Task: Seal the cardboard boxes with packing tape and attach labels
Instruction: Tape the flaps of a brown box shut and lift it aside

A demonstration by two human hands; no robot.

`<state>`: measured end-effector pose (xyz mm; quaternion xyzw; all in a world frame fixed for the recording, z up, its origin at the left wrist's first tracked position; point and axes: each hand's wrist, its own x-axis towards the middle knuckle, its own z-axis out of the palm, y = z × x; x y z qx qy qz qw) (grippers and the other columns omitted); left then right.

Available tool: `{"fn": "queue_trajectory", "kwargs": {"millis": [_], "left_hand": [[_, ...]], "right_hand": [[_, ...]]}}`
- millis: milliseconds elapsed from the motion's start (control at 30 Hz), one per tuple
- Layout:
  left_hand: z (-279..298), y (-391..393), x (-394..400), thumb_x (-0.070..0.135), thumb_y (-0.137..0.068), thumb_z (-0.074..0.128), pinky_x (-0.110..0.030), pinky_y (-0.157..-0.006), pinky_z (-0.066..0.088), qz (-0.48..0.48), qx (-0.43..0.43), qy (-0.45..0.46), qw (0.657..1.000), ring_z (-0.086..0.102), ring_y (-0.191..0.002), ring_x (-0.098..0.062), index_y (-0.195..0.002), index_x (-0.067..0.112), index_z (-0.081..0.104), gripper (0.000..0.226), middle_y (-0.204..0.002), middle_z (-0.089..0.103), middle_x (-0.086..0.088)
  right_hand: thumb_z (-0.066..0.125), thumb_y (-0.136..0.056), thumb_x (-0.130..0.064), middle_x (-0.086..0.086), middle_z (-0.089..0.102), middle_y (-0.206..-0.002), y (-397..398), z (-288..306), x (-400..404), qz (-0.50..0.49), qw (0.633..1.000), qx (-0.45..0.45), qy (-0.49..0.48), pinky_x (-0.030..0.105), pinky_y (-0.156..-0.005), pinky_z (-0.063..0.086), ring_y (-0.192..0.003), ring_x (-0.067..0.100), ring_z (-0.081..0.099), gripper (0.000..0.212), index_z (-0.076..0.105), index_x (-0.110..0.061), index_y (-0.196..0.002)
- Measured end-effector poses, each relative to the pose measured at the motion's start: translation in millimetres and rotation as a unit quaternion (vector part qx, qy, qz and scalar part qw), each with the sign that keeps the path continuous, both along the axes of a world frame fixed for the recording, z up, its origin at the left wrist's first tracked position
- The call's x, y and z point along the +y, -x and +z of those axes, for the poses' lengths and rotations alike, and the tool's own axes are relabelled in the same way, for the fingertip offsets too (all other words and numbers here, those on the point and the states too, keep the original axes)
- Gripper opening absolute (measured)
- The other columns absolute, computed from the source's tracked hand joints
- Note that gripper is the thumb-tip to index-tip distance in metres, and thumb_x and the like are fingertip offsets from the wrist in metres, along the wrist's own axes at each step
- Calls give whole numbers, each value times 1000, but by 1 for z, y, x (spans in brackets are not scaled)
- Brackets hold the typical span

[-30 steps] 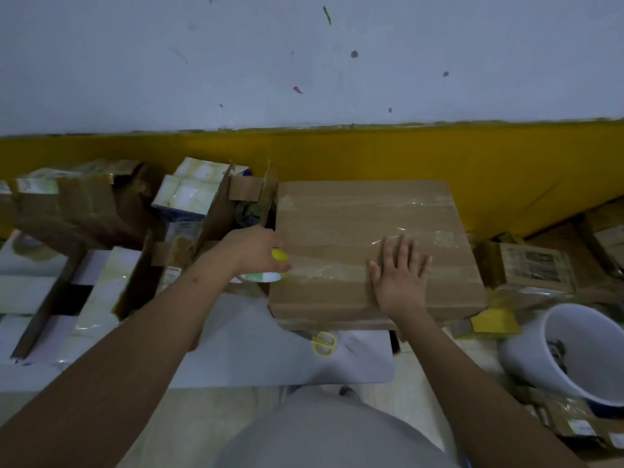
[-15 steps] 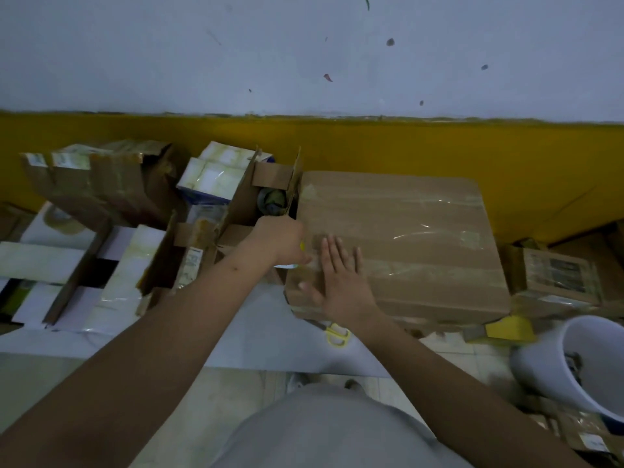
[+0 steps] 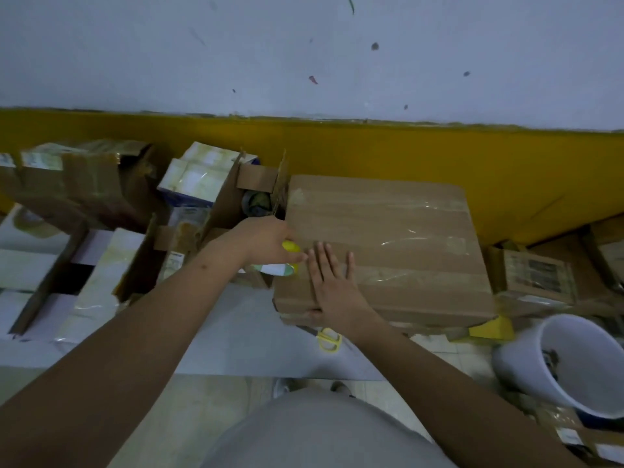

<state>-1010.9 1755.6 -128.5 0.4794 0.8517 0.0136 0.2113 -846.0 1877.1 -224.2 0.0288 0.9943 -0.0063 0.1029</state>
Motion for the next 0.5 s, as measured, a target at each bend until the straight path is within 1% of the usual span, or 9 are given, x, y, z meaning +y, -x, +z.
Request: {"fn": "queue_trajectory", "kwargs": {"millis": [100,167,267,333,400,433,500], "left_hand": [[1,-9,10,66,-92,54,-35,-54,23,8,-38,-35,999,36,-58,-19,-68,19,43,54,-66,38,-3],[1,-15,17,62,-93,57,-34,-55,24,10,-78,-52,995,38,-56,-17,-68,17,46,52,-65,40,-3],[-2,-18,20,47,-97,60,-33,-57,26,29,-178,-85,980,35,-51,-9,-64,19,46,45,-61,37,3],[-5,-18,18,40,-98,61,-33,-57,27,49,-240,-96,965,36,-52,-9,-65,15,50,43,-60,39,1],[-8,-17,14,42,-99,60,-32,-56,29,55,-255,-86,962,41,-56,-13,-71,9,57,43,-63,43,-5],[-8,-16,10,43,-98,60,-31,-56,29,50,-246,-76,965,42,-57,-14,-71,8,58,44,-64,45,-6],[-12,-9,-2,49,-95,60,-34,-56,30,43,-203,-45,977,41,-56,-15,-64,14,54,47,-62,43,-5]], "right_hand": [[57,-80,-71,21,-18,-162,-11,1,23,4,1000,-6,7,68,-115,-3,-151,36,-14,124,-16,-3,-154],[61,-79,-70,18,-20,-162,-18,0,39,1,1000,-13,12,68,-115,-5,-151,36,-16,126,-15,-5,-155],[63,-77,-69,14,-23,-163,-26,0,55,6,1000,-21,17,67,-116,-6,-150,33,-20,127,-16,-10,-156],[65,-76,-68,14,-22,-163,-29,0,62,9,1000,-21,16,67,-116,-5,-150,32,-19,128,-16,-11,-156],[67,-75,-66,14,-20,-163,-31,0,64,10,1000,-20,20,67,-116,-3,-151,32,-18,128,-15,-12,-157],[68,-75,-66,14,-21,-163,-31,0,64,11,999,-22,21,67,-116,-4,-151,33,-18,128,-16,-12,-156],[67,-77,-65,13,-24,-163,-30,-1,63,13,999,-24,18,67,-116,-5,-150,33,-20,128,-19,-13,-155]]}}
